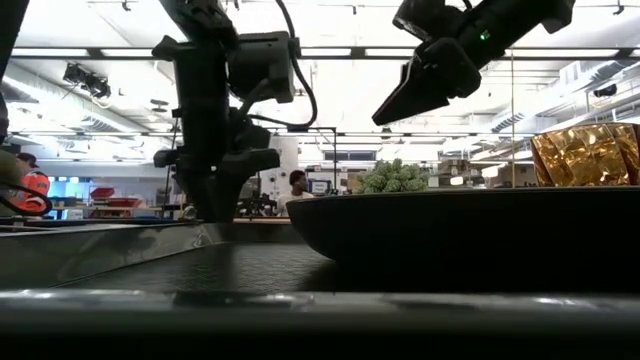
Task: Pick and place plate/cup/fork/spoon on tray
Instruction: Put the orange fork to the left of the black plate on the black tray
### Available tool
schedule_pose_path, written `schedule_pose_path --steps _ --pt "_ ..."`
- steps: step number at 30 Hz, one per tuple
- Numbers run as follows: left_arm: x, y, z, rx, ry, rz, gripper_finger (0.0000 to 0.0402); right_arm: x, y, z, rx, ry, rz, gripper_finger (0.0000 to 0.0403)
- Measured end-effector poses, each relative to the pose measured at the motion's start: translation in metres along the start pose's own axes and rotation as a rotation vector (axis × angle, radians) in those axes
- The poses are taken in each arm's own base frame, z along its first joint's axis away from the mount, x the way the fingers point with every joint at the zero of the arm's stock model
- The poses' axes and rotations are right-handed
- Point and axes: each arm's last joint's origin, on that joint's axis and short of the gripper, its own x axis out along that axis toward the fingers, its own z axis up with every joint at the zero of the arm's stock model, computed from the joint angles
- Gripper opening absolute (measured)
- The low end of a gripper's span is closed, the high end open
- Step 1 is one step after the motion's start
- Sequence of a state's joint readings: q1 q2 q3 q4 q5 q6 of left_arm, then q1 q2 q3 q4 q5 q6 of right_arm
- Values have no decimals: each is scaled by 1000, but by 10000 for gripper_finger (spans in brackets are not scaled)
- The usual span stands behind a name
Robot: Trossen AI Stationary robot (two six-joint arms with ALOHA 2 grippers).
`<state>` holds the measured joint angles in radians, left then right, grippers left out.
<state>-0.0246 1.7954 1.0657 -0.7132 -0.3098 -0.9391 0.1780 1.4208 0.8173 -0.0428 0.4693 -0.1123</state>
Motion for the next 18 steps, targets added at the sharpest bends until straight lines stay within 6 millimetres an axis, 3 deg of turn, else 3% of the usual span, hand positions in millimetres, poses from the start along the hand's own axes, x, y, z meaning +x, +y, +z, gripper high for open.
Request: schedule_pose_path --steps 5,18 --pt "12 -3 -2 12 38 9 142 -1 3 2 2 -16 14 227" --pt "14 -4 -3 16 45 4 141 -2 4 3 5 -26 23 227"
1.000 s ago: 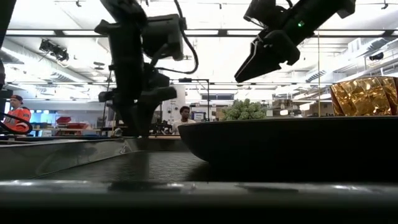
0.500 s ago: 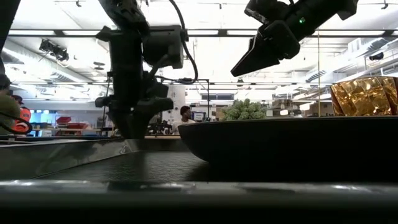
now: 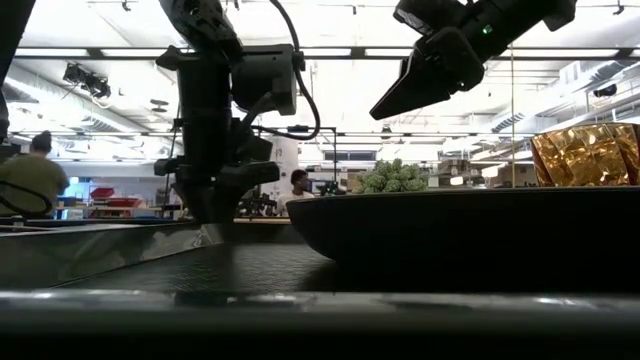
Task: Pick and place plate/cup/fork/spoon on tray
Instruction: Put the orange fork to the left of the black plate on the black tray
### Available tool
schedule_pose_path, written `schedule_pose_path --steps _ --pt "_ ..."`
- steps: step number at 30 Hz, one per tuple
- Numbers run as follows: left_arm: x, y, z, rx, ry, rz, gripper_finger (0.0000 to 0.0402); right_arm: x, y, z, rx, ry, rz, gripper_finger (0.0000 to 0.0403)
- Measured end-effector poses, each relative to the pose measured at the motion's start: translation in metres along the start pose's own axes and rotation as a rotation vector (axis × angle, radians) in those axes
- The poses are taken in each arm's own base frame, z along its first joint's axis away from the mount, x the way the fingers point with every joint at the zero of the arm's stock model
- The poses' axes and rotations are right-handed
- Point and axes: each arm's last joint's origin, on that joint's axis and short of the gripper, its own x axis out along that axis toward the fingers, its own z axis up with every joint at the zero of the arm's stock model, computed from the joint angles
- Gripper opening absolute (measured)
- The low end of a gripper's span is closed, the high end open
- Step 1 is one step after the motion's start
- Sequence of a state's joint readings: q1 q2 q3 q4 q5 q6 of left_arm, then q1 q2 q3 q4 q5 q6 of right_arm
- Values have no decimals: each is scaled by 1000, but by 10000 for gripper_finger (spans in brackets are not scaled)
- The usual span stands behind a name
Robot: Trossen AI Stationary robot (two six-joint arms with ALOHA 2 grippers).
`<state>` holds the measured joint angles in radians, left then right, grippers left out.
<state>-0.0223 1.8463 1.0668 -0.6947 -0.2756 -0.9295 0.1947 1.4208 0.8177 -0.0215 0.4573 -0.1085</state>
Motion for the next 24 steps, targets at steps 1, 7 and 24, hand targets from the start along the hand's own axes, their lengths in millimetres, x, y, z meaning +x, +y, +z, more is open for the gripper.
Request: schedule_pose_path --steps 1,7,24 --pt "0 0 0 -6 0 0 141 0 0 0 1 -2 3 227" --pt "1 0 1 -32 0 -4 121 0 1 1 2 -7 7 227" --pt "4 4 8 -11 24 -31 14 0 1 1 6 -8 15 227"
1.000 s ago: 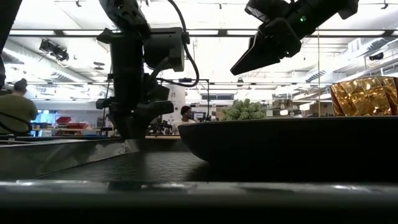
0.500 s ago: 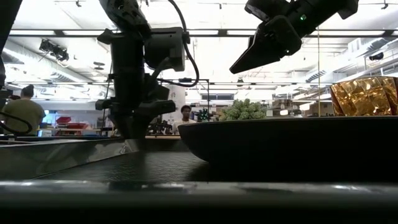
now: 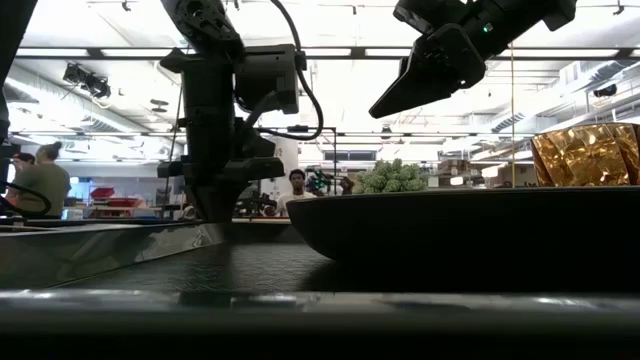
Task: Pick and place plate/cup/fork/spoon on tray
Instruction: Put the orange fork to the left of the black plate on the black tray
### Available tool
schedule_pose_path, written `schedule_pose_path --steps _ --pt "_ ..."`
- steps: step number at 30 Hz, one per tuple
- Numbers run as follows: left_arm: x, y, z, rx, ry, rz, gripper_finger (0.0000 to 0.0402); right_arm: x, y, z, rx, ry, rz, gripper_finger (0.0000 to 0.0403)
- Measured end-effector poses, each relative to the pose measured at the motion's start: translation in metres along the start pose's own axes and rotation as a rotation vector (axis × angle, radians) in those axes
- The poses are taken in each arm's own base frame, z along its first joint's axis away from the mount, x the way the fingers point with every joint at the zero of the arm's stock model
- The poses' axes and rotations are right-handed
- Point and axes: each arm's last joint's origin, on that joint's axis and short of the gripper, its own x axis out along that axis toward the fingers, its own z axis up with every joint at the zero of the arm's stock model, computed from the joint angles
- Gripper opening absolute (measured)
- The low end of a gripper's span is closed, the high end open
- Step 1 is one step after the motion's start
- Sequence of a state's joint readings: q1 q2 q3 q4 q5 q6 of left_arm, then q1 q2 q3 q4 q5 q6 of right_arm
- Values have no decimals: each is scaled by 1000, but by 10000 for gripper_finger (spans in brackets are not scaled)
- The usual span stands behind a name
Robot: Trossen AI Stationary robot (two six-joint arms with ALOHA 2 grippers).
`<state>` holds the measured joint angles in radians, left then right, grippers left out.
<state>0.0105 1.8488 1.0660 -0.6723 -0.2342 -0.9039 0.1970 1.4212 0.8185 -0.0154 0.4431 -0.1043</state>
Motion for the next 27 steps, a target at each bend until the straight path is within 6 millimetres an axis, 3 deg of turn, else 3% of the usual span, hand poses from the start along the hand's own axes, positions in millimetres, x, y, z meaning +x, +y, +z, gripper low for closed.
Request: schedule_pose_path --steps 9,19,27 --pt "-3 2 3 9 -31 4 15 0 0 2 7 -15 -1 227" --pt "-39 18 18 -125 -157 -57 17 0 2 2 6 -24 52 227" --pt "-67 -15 2 -185 -218 -217 17 -11 8 -1 -19 26 -20 227"
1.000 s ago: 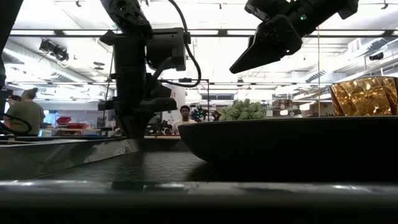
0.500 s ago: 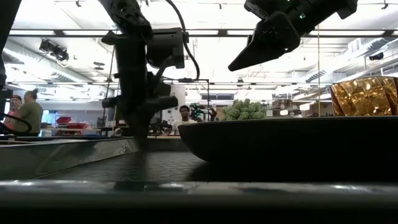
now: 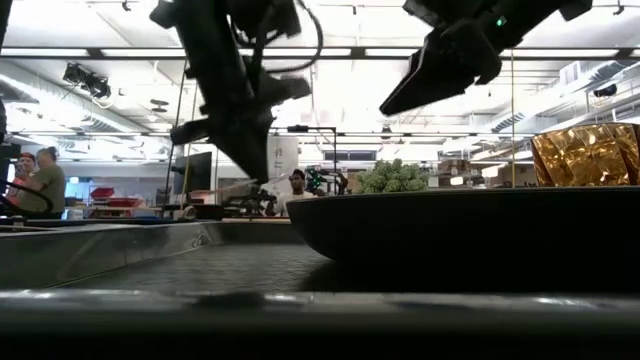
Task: Pick and place plate/cup/fork/spoon on tray
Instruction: Put the orange fork to the left of the black plate on the black tray
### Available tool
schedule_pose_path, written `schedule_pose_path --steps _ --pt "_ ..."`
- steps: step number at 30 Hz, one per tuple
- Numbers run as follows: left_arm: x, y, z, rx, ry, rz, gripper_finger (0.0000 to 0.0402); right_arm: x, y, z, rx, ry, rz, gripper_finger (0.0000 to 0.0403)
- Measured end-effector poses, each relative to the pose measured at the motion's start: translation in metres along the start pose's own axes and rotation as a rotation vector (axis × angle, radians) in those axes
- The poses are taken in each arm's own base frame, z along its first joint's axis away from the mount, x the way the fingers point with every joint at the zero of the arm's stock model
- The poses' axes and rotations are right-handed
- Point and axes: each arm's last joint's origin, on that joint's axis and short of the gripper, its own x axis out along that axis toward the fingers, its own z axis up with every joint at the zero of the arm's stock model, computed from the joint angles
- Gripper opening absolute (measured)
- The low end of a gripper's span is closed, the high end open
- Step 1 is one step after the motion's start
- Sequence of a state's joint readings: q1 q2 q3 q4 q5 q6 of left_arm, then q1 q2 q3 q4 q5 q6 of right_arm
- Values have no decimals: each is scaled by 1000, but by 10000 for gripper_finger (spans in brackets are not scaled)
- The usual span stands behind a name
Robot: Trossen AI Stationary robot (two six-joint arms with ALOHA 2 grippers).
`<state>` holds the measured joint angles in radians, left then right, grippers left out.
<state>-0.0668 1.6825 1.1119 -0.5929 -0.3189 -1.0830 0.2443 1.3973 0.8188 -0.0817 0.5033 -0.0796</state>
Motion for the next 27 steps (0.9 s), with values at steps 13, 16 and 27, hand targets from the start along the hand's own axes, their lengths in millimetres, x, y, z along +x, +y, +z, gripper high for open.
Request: schedule_pose_path --steps 13,16,27 --pt "-29 -40 -75 -197 0 -111 18 -53 -10 14 20 -125 51 222" --pt "-29 -46 -90 -222 12 -140 18 -56 -11 13 17 -119 67 221" --pt "-22 -91 -108 -194 51 -95 18 -51 -6 8 -6 -86 110 221"
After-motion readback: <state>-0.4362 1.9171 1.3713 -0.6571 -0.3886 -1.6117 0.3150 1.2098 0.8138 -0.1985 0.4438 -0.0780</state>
